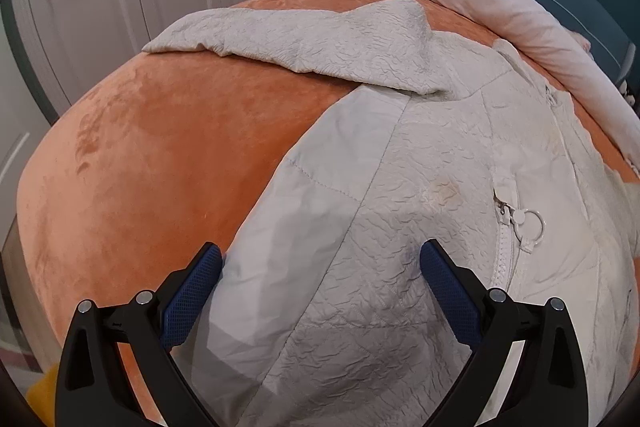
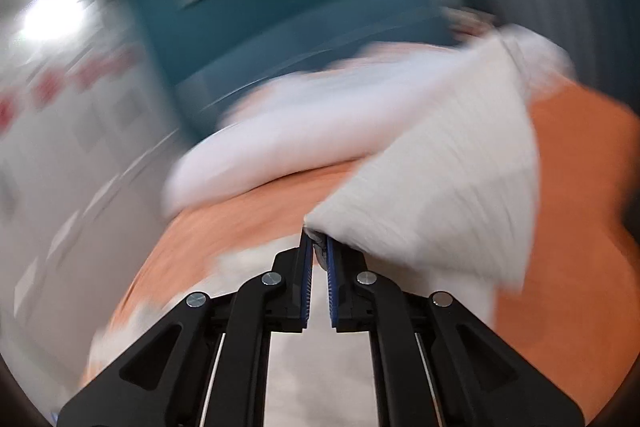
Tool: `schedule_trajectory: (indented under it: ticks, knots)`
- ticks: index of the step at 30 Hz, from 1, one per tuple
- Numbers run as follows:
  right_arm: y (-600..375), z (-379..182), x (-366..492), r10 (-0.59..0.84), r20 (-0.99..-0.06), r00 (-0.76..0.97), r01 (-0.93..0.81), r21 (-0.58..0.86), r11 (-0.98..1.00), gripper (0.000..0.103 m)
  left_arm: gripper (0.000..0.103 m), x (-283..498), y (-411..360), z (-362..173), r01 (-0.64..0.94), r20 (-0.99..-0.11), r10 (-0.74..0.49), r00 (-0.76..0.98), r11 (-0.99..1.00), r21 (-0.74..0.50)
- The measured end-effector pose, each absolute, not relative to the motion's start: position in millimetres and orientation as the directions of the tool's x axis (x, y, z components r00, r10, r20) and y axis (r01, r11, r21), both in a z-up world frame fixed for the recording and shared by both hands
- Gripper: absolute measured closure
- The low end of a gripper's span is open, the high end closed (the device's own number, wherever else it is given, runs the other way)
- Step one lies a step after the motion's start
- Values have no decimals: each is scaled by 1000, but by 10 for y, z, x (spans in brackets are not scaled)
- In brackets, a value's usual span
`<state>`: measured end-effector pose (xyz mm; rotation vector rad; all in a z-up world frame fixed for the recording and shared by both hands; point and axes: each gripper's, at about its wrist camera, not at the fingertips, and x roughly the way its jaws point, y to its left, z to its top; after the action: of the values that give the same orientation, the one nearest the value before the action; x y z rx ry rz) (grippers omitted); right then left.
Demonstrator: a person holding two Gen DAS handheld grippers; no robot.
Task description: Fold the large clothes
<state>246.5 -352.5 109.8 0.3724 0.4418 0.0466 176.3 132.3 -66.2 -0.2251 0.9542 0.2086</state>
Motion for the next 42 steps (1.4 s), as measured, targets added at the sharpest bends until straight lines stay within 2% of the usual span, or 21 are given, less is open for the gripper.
schedule_trajectory:
  ticks: [1,2,3,4,5,7,10,17,22,24,25,27,28,29,30,31,32,36,38,40,42]
  knots:
    - [-3207,1105,2549,178,-422,889,-31,333,943,92,5,1753,1334,-652,-284,-824,79,562,953,-102]
    - [-2745,1041,2656,255,-450,856,-122,304,945,81,5,1747,1345,-643,-288,-823,77,562,952,-108]
    - [-2374,924,2726,318,-482,817,-194,290,937,55,5,1740,1362,-621,-290,-823,68,563,949,-121]
    - [-1945,737,2768,368,-527,766,-264,264,928,44,5,1737,1377,-601,-290,-822,59,566,948,-132]
    - [-1731,630,2741,380,-547,746,-293,242,925,39,5,1735,1403,-554,-286,-818,41,574,946,-153]
    - [-1394,405,2621,406,-589,699,-351,213,912,39,5,1743,1472,-421,-251,-799,-18,601,945,-210]
    - [-1460,219,2346,438,-602,668,-340,276,899,39,5,1832,1561,-255,-220,-764,-61,643,940,-260]
    - [-2931,-122,1970,233,-662,712,48,378,925,39,5,2530,1279,-147,-121,-718,-265,644,891,-437]
    - [-3682,-237,1953,75,-679,730,255,372,893,38,5,3218,819,-406,-101,-736,-386,557,848,-521]
    - [-3853,-301,2081,28,-700,714,307,349,886,33,7,3460,642,-569,-118,-732,-446,515,809,-575]
    - [-3940,-336,2149,20,-708,706,321,344,882,32,12,3519,589,-617,-131,-739,-450,501,805,-579]
    - [-3932,-427,2310,17,-719,695,330,340,881,32,33,3680,448,-719,-132,-740,-473,479,794,-593]
    - [-3980,-495,2435,18,-736,676,336,329,882,38,66,3729,411,-740,-115,-737,-483,473,795,-595]
    - [-3909,-554,2490,24,-748,663,325,316,891,72,99,3792,349,-751,-83,-733,-499,462,799,-596]
    - [-3893,-591,2583,22,-768,640,316,289,904,98,103,3828,331,-730,-67,-736,-489,468,811,-581]
    - [-3873,-549,2666,-8,-773,635,311,246,918,100,103,3847,319,-627,-33,-725,-473,500,826,-562]
    - [-3795,-477,2610,7,-746,666,287,265,921,103,103,3850,347,-532,-1,-708,-466,531,835,-551]
    - [-3746,-188,2512,52,-641,766,215,331,919,103,103,3810,439,-148,86,-646,-416,639,874,-478]
    - [-3747,-387,2640,59,-691,720,219,307,926,103,102,3895,425,-305,76,-689,-376,620,902,-425]
    - [-3730,-845,2798,44,-797,602,251,241,938,103,101,3984,327,-719,50,-773,-325,544,933,-357]
    - [-3693,-944,2800,36,-787,616,247,236,940,103,96,3967,281,-1005,46,-798,-304,520,943,-329]
